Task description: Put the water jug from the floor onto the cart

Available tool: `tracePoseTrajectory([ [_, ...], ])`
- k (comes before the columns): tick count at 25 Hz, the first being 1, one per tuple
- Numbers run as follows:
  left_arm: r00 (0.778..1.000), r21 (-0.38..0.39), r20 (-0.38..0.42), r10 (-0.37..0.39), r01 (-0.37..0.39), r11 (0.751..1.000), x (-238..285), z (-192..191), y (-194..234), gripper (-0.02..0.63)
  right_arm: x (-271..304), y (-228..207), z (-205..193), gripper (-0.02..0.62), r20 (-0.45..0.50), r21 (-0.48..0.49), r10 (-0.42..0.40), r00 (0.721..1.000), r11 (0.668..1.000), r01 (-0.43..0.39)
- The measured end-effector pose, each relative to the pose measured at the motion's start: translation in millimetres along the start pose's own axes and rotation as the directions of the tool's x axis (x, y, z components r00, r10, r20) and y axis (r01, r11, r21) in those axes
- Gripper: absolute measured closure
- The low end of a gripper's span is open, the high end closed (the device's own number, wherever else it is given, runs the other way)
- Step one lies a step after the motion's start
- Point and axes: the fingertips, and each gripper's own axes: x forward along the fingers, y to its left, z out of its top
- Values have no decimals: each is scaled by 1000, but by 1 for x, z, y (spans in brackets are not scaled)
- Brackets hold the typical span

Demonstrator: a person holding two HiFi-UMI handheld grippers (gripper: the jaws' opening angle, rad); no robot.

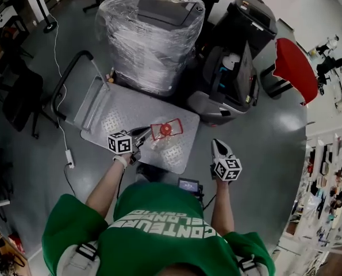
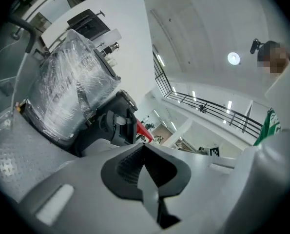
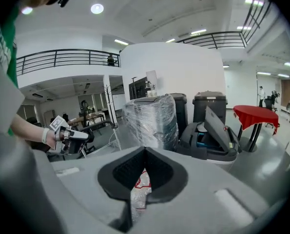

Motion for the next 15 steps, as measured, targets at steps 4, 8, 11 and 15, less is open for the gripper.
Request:
tracePoseTrajectory([
  [4,998,63,-52,-42,46,997,-1,-12,-25,600,-12,34,-13,601,-46,-84,28,999,996,-32],
  [8,996,106,-78,-43,52,993,-10,-28,-39,598,-16,62,-25,601,-84,-171,71,994,982,-85],
  [11,996,115,-73,-43,51,992,-22,-38,-56,598,-26,79,-24,601,-76,-199,92,993,974,-105],
  [15,996,135,-73,-52,61,989,-33,-52,-87,598,-49,95,-23,601,-39,-208,99,994,973,-105],
])
